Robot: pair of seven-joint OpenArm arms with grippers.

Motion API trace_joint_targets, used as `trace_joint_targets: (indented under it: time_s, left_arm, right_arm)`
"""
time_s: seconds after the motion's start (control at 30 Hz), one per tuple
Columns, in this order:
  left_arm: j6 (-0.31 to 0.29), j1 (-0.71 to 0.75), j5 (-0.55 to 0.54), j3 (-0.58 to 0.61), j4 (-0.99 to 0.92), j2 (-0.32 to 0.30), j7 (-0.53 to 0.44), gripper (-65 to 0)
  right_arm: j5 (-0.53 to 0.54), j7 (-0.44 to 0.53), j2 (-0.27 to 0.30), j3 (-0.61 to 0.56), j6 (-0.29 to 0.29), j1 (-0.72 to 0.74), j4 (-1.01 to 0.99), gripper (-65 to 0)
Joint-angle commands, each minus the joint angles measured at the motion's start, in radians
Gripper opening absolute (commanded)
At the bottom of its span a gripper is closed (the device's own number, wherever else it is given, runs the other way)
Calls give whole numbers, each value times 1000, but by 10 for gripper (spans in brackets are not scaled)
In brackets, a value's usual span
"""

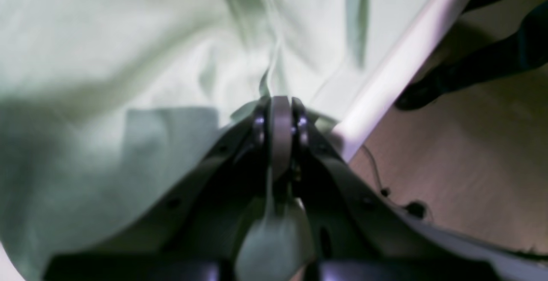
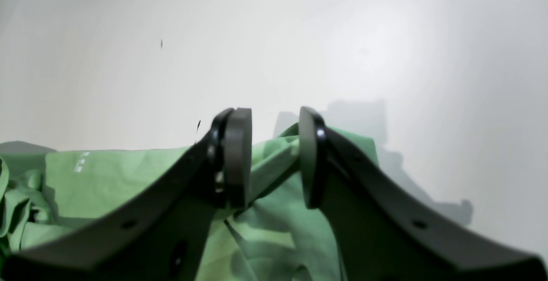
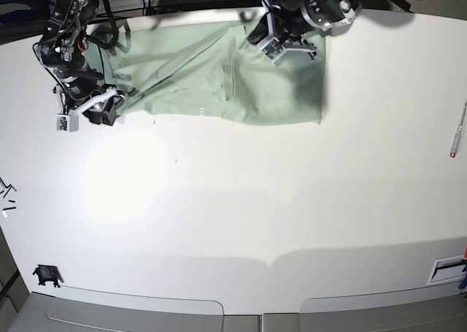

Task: Fold the T-shirt properly
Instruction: 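Lay the folded end down and pull the left gripper back along the shirt, then grasp the shirt's other end with the right gripper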

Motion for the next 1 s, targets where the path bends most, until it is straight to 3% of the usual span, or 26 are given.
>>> trace_joint_targets:
  time_s: [0.0, 0.17, 0.43, 0.53, 0.57, 0.63, 0.77, 0.9, 0.97]
  left_arm:
    - [-2, 0, -47, 2, 43, 3, -26, -650]
    - [-6, -30, -197, 2, 121, 3, -26, -650]
    - [-24, -24, -211, 3, 121, 19, -3, -650]
    - [-57, -1, -211, 3, 121, 19, 8, -427]
    - [-57, 5, -211, 3, 122, 19, 8, -389]
    - [-57, 6, -210, 3, 129, 19, 8, -379]
    - [-45, 3, -164, 0, 196, 19, 7, -379]
    - [36, 3, -27, -1, 245, 17, 3, -379]
    - [42, 3, -2, -1, 244, 16, 4, -379]
  right_arm:
    - [11, 26, 16, 5, 4, 8, 15, -476]
    - [11, 26, 16, 5, 4, 8, 15, -476]
    - [11, 26, 16, 5, 5, 8, 15, -476]
    - [11, 26, 16, 5, 4, 8, 15, -476]
    - [11, 26, 16, 5, 5, 8, 15, -476]
    - [11, 26, 24, 5, 5, 8, 15, -476]
    - [-14, 23, 79, 5, 4, 8, 15, -476]
    - [-29, -29, 161, 5, 3, 8, 14, -467]
    - [4, -54, 198, 5, 4, 8, 2, -399]
